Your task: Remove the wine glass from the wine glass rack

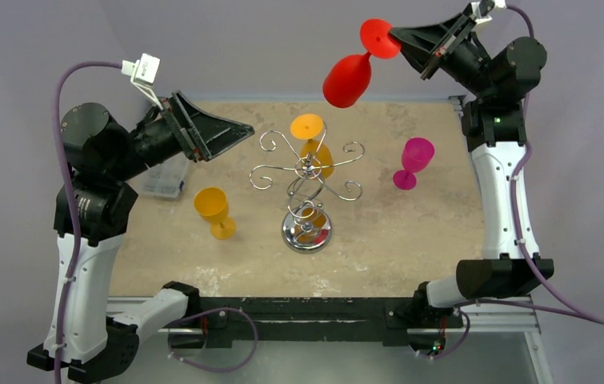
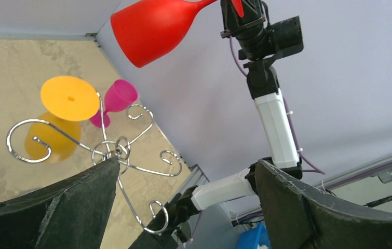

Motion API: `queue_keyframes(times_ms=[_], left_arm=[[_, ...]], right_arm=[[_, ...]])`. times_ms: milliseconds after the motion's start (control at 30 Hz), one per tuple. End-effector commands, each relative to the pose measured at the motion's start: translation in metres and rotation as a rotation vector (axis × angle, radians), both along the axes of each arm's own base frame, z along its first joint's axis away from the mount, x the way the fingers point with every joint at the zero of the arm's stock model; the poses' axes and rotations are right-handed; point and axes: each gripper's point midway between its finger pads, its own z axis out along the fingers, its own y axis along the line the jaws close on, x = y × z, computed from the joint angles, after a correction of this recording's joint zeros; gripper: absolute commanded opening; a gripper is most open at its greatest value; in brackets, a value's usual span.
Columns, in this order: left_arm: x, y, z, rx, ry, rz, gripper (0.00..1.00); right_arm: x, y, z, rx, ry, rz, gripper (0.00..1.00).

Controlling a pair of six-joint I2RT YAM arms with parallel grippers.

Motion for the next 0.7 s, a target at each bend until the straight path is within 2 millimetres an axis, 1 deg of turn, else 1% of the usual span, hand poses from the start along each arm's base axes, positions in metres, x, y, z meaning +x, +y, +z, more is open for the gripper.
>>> queue_keyframes(times_ms=[0, 167, 333, 433, 533, 667], left_arm=[[-0.007, -0.004, 0.04, -0.081, -0.131, -0.052, 1.0], [-0.003, -0.007, 0.051, -0.1, -0.145, -0.07, 1.0], [-0.002, -0.008, 0.064, -0.149, -0.17, -0.078, 1.0], [-0.002, -0.01, 0.073, -0.203, -0.19, -0.097, 1.0], [-0.002, -0.012, 0.081, -0.254, -0.215, -0.131, 1.0], [-0.009, -0.013, 0.1, -0.305, -0.289, -0.178, 1.0]], right_arm=[[-0.043, -0.004, 0.064, 0.123, -0.181, 0.04, 0.0], [-0.054, -0.01, 0.086, 0.231, -0.233, 0.073, 0.0], [-0.058, -0.016, 0.102, 0.319, -0.25, 0.105, 0.0], [-0.059, -0.017, 0.109, 0.343, -0.258, 0.126, 0.0], [-0.061, -0.01, 0.116, 0.372, -0.262, 0.159, 0.0], [-0.067, -0.001, 0.127, 0.408, -0.274, 0.189, 0.0]])
